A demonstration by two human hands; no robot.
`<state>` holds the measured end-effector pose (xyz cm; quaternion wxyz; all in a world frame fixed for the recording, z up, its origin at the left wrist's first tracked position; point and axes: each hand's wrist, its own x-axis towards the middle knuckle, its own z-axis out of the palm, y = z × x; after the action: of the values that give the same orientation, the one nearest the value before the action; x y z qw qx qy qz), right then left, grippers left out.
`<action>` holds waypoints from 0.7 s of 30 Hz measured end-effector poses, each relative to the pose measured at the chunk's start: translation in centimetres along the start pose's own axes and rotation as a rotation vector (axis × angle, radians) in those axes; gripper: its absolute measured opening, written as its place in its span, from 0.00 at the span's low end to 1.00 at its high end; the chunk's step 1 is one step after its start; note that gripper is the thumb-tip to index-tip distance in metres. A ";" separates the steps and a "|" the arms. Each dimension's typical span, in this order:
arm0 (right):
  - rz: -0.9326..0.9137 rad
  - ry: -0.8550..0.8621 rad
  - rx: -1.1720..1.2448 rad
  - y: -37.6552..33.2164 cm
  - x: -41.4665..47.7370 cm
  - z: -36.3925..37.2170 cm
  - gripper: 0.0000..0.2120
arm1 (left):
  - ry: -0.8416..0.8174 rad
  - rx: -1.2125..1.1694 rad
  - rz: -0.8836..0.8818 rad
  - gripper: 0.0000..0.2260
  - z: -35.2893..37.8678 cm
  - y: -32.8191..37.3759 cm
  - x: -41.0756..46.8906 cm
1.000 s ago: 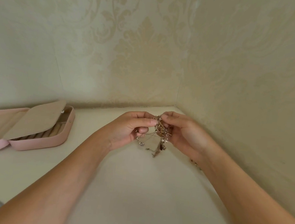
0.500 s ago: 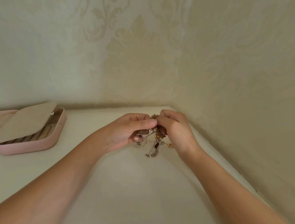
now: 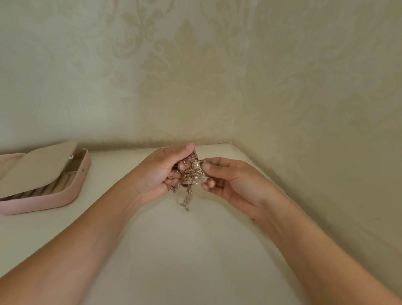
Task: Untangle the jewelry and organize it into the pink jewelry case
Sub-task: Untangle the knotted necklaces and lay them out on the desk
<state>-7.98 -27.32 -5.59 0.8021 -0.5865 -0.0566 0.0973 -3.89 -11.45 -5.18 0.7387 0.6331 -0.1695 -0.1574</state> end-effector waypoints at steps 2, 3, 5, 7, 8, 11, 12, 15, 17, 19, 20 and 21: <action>0.002 0.054 -0.040 0.2 0.1 -0.1 0.04 | 0.004 -0.002 -0.022 0.13 0.1 -0.1 0.0; 0.000 0.075 -0.076 0.4 0.2 -0.1 0.05 | 0.009 -0.010 -0.033 0.13 0.2 -0.1 0.0; -0.023 0.112 -0.158 0.5 0.2 -0.1 0.07 | 0.020 -0.031 -0.041 0.10 0.2 -0.1 0.0; -0.053 0.143 -0.166 0.2 0.2 -0.2 0.06 | 0.026 -0.035 -0.041 0.07 0.0 -0.1 0.1; -0.065 0.157 -0.135 0.0 0.2 -0.2 0.06 | 0.030 -0.029 -0.045 0.06 -0.1 -0.2 0.1; -0.065 0.183 0.012 -0.7 -0.1 -0.3 0.07 | 0.033 -0.023 -0.089 0.07 0.0 -0.6 0.2; -0.054 0.182 0.057 -0.9 -0.2 -0.4 0.07 | 0.030 -0.020 -0.106 0.08 0.2 -0.7 0.2; -0.008 0.189 0.145 -1.4 -0.4 -0.4 0.06 | -0.011 0.002 -0.143 0.13 0.4 -0.7 0.2; 0.004 0.200 0.194 -1.6 -0.6 -0.3 0.06 | -0.081 -0.038 -0.155 0.13 0.4 -0.8 0.0; -0.006 0.203 0.228 -1.8 -0.8 -0.4 0.05 | -0.137 -0.082 -0.145 0.12 0.4 -0.8 -0.1; -0.020 0.201 0.242 -1.9 -0.9 -0.5 0.04 | -0.139 -0.084 -0.127 0.10 0.3 -0.8 -0.1; -0.036 0.197 0.259 -1.9 -0.9 -0.5 0.05 | -0.123 -0.082 -0.105 0.07 0.2 -0.8 0.0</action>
<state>-8.62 -28.58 -3.87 0.8742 -0.4838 0.0250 0.0315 -3.99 -11.76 -5.98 0.7428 0.5997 -0.1743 -0.2413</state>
